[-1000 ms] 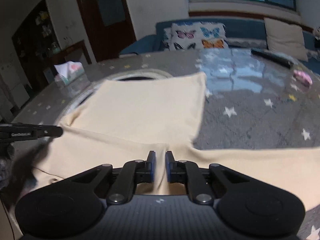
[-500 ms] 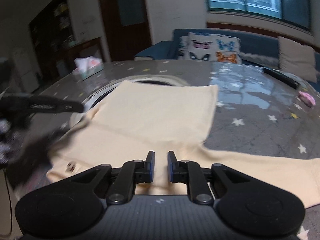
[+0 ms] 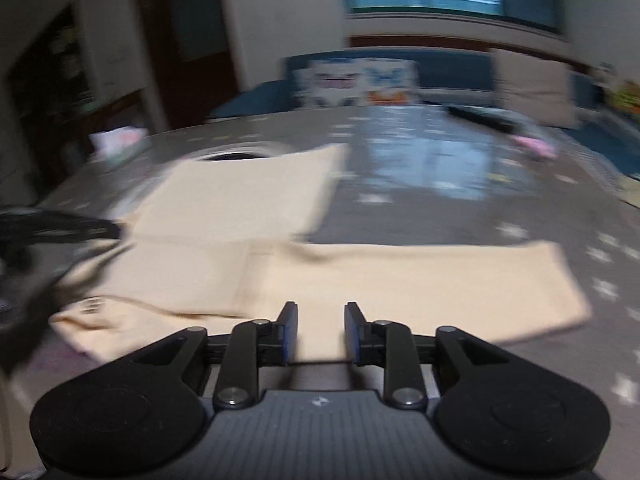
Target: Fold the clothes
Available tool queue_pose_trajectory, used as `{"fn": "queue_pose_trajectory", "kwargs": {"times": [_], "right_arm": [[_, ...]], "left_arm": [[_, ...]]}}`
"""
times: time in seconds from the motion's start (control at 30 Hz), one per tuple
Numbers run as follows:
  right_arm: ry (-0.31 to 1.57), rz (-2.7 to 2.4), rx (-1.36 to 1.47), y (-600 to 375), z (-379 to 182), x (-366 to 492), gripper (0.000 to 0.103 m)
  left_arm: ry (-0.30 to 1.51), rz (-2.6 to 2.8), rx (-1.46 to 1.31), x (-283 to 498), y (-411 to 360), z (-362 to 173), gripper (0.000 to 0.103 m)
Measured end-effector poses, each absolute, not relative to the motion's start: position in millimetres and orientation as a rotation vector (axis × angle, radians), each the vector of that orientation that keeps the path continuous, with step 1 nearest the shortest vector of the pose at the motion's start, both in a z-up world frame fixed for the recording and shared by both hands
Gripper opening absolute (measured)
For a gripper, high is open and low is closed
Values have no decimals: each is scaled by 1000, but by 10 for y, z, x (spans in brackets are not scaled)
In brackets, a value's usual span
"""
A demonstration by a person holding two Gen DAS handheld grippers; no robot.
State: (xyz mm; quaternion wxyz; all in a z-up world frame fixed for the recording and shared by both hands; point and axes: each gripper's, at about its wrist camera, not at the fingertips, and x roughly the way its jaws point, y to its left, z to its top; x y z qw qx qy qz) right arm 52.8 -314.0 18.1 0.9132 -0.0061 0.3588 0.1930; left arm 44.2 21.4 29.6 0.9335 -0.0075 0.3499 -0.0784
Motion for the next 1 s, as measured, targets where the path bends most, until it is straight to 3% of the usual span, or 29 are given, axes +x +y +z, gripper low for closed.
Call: {"fn": "queue_pose_trajectory", "kwargs": {"times": [0.33, 0.47, 0.6, 0.7, 1.0], "right_arm": [[717, 6, 122, -4090, 34, 758, 26], [708, -32, 140, -4266, -24, 862, 36], [701, -31, 123, -4230, -99, 961, 36], [702, -16, 115, -4187, -94, 978, 12], [635, -1, 108, -4233, 101, 980, 8]], "left_arm": [[725, -400, 29, 363, -588, 342, 14], [742, -433, 63, 386, -786, 279, 14], [753, -439, 79, 410, -860, 226, 14], [764, -435, 81, 427, -873, 199, 14], [764, -458, 98, 436, -956, 171, 14]]}}
